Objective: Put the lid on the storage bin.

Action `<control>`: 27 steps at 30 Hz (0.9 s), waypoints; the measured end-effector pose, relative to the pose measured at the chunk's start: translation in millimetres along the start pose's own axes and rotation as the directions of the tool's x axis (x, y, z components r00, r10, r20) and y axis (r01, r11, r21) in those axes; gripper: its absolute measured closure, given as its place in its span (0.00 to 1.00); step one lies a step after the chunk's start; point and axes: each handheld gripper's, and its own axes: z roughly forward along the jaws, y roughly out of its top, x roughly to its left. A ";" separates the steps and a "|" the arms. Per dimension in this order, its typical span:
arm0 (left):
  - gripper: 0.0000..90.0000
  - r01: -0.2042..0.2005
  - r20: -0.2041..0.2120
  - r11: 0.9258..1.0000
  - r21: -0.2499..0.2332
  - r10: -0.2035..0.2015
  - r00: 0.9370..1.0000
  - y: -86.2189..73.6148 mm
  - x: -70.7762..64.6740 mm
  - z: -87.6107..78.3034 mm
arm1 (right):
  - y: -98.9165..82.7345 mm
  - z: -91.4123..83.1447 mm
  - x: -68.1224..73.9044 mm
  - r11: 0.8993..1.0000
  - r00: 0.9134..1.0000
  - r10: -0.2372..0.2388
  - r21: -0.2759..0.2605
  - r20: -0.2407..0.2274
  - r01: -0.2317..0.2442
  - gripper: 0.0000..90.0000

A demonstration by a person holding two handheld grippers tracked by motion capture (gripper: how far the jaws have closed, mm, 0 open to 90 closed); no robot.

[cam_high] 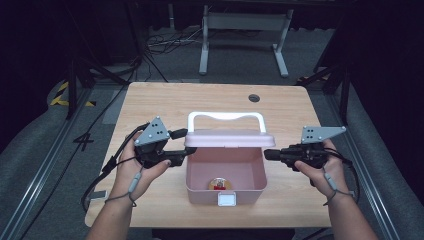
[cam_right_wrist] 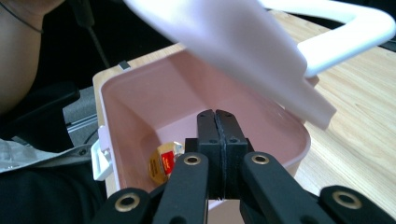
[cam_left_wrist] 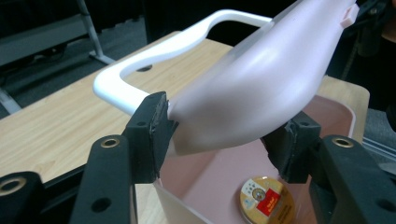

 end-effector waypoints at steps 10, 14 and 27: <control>0.43 0.005 0.038 0.998 0.065 -0.008 0.999 -6.3 -0.7 -0.7 | 3.4 -0.5 -2.2 0.999 1.000 -0.006 -0.052 -0.011 0.006 1.00; 0.42 0.011 0.052 0.996 0.086 -0.015 0.999 -8.8 3.2 -6.3 | 4.9 0.4 -2.3 0.998 1.000 -0.010 -0.056 -0.020 0.009 1.00; 0.39 0.103 -0.034 0.992 0.067 -0.101 0.994 -23.7 32.8 -22.2 | 9.3 -0.9 2.9 0.998 0.999 -0.019 -0.058 -0.048 0.017 1.00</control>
